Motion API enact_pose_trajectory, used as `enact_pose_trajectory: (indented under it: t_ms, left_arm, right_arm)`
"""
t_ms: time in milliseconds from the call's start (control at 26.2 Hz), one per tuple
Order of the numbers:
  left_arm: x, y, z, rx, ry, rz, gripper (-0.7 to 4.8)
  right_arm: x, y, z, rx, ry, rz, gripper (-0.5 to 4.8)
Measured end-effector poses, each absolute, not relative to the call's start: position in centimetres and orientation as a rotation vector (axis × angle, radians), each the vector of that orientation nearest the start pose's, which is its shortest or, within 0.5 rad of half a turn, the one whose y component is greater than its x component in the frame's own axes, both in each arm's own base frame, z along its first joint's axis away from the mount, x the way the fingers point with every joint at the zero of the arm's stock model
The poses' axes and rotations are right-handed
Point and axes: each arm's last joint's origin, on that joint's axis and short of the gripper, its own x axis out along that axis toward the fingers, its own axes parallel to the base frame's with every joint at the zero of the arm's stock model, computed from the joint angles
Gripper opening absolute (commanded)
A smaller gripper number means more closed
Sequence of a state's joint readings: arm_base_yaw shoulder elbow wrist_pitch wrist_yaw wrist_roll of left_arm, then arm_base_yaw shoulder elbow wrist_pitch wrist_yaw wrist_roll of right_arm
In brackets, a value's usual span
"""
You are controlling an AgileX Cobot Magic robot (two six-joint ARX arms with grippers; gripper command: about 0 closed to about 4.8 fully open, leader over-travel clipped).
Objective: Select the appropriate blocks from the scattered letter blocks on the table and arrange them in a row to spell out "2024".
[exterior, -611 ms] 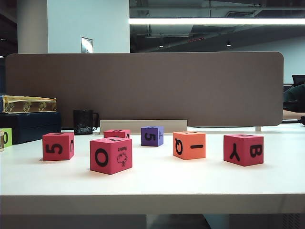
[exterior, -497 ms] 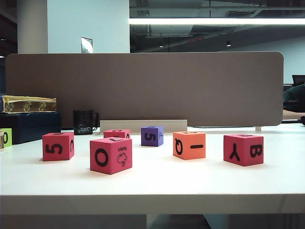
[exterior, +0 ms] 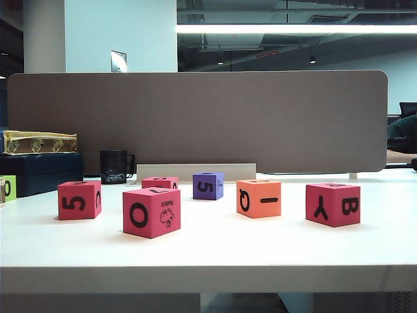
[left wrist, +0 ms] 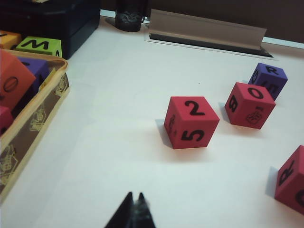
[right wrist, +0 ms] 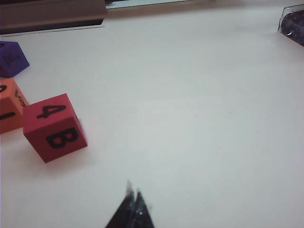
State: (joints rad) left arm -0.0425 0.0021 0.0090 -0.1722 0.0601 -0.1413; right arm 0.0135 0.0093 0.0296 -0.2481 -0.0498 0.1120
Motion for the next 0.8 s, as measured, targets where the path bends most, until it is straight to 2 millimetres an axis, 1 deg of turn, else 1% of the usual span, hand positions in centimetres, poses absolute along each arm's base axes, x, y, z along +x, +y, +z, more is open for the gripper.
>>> enact_pose_trajectory:
  t_ms: [76,191,306,420,688,802]
  left_arm:
    - [9.5,-0.6,15.2,-0.201,0.171,-0.095,-0.06]
    - [9.4,-0.6,16.3,-0.236,0.143,-0.103,-0.06]
    - [9.1,-0.6,17.6,-0.239,0.105,-0.109,-0.05]
    - [8.9,-0.6,18.5,-0.238,0.081,-0.113,-0.05]
    - [8.3,-0.6,19.8,-0.239,0.089,-0.114,-0.05]
    - [7.8,-0.6,21.1,-0.239,0.068,-0.128,-0.05]
  right_arm:
    - [9.5,0.3,15.4,0.238,0.186,0.06,-0.02]
    - [9.5,0.4,16.3,0.299,0.118,0.074,-0.02]
    - [9.4,0.4,17.3,0.309,0.073,0.113,-0.02]
    - [9.2,0.5,18.2,0.31,0.043,0.141,-0.02]
    - [8.5,0.6,20.7,0.292,-0.027,0.189,-0.03]
    - [8.1,0.7,21.9,0.286,-0.055,0.207,-0.03]
